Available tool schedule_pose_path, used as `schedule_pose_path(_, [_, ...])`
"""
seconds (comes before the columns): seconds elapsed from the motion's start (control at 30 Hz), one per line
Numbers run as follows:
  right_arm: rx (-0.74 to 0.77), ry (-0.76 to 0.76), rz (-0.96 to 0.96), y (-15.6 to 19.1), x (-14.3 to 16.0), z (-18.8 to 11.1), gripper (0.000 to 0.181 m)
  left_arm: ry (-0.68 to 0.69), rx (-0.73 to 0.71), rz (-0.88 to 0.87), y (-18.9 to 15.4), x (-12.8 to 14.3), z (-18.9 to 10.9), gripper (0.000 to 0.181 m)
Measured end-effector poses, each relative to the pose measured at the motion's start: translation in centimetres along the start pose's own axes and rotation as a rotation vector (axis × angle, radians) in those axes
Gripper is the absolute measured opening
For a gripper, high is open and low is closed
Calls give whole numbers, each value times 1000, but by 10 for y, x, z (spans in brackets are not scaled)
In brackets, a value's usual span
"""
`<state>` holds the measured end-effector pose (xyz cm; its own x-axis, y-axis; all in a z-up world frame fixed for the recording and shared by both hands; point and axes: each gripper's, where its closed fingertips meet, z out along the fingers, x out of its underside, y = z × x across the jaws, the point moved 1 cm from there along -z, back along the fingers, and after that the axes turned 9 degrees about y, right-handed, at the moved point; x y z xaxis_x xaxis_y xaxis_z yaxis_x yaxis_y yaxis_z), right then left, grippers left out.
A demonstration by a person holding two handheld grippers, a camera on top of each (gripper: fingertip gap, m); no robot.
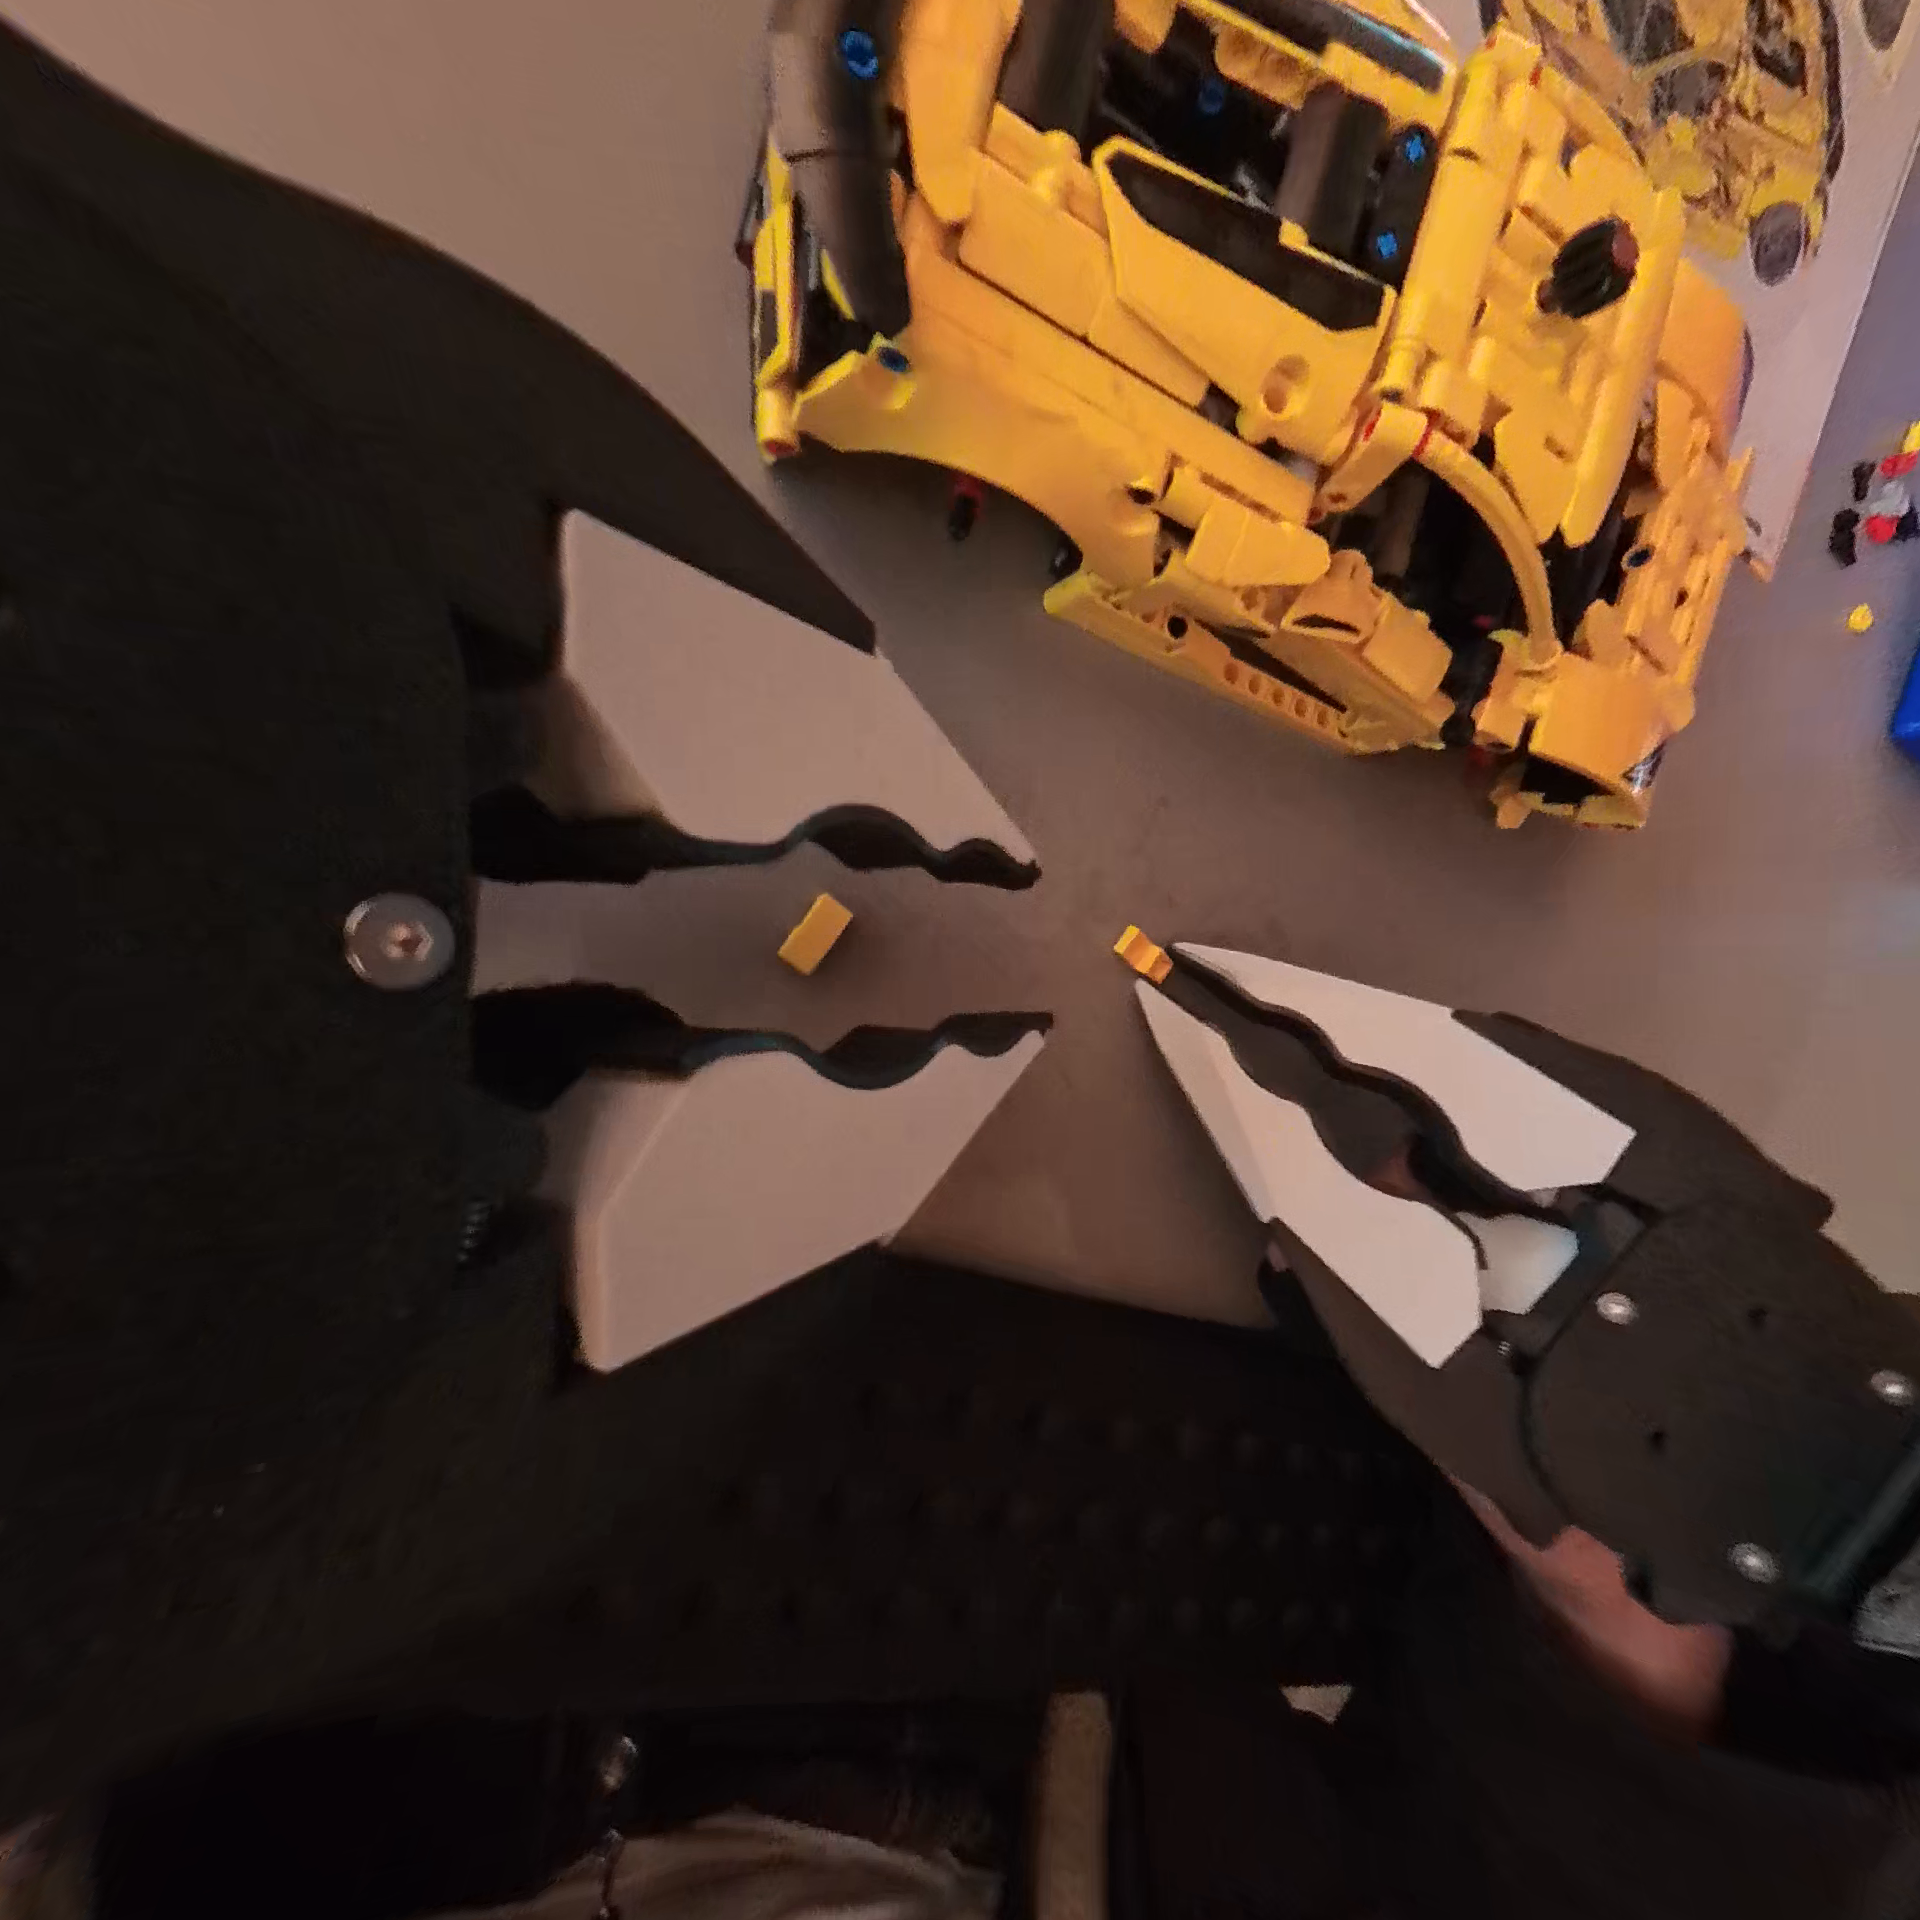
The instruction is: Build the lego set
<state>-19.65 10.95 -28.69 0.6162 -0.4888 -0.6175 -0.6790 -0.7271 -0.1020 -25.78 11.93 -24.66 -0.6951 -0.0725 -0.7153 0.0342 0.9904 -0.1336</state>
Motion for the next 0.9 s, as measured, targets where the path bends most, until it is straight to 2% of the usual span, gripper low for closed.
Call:
schedule_pose_path(0.1, [-59,-4,17,1,0,-1,7,43,-3,102,-2,1,7,26])
schedule_pose_path(0.2, [-178,-73,74,8,-7,-10,7,79,-5,273,-13,-2,14,28])
schedule_pose_path(0.27, [-312,-142,143,15,-14,-20,7,65,-15,412,-27,-10,13,28])
schedule_pose_path(0.37, [-550,-232,251,28,-25,-39,7,47,-112,568,-30,-20,8,28])
schedule_pose_path(0.5, [-716,-299,288,39,-35,-58,7,56,-68,614,-39,-23,2,28])
schedule_pose_path(0.63, [-805,-314,304,45,-37,-67,7,-2,-34,657,-55,-29,-4,28])
schedule_pose_path(0.73, [-824,-281,297,50,-34,-63,7,-12,-70,718,-62,-28,-4,27])
schedule_pose_path(0.9, [-835,-242,291,55,-30,-59,7,-18,-98,783,-69,-25,-1,9])
